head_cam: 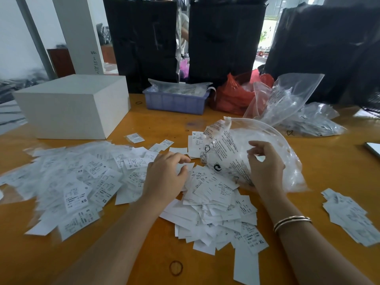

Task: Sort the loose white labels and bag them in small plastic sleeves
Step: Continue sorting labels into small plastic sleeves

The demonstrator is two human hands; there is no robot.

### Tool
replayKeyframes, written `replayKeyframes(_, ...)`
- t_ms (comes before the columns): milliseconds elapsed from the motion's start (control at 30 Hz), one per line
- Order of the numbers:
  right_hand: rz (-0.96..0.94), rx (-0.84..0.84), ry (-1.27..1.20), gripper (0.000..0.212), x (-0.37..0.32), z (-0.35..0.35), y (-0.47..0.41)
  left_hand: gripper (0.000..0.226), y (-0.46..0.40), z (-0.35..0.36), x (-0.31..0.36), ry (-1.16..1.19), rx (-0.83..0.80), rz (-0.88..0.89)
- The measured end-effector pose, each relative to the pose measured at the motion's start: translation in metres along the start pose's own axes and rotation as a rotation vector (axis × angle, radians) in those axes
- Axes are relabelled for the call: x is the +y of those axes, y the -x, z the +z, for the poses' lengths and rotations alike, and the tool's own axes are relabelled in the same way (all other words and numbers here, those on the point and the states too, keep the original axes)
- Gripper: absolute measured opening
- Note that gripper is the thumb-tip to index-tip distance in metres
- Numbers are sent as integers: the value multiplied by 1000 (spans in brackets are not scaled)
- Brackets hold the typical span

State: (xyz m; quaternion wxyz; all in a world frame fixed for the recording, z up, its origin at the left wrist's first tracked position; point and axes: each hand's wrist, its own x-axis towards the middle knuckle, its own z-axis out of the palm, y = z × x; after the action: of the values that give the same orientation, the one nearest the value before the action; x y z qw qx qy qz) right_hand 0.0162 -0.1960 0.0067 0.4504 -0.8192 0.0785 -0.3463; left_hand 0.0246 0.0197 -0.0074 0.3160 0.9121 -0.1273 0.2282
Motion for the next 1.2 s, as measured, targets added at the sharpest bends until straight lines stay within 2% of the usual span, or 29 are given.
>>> replayKeyframes(133,-95,-47,-104,25,-11,0,5,17,0,1,0,59,-1,14)
replayKeyframes(200,-166,-107,-170,26,-17,2,11,16,0,-1,2,174,-7,36)
replayKeyframes(367,-235,-420,-336,25,-29,11,28,31,0,-12,15,522,-216,25)
replayKeyframes(467,-250,-509,-333,19,-32,14,32,23,2,-11,17,606,-221,-19)
replayKeyframes(567,-160,-553,-337,17,-31,12,31,2,1,-9,15,705,-136,-92)
replayKeyframes(667,-144,-599,-181,20,-28,12,29,6,-2,-8,10,838,-31,-229)
replayKeyframes(800,-477,-764,346,31,-21,21,28,5,-4,-9,8,922,49,-321)
replayKeyframes(867,-526,-787,442,35,-19,24,27,4,-4,-8,8,928,71,-339)
replayKeyframes(933,-526,-776,442,31,-19,24,26,5,-5,-8,6,903,81,-354)
replayKeyframes(1033,-474,-733,345,12,-21,23,26,14,-5,-7,4,864,44,-359)
replayKeyframes(1200,-190,-756,97,18,-25,22,24,10,-4,-6,5,826,21,-368)
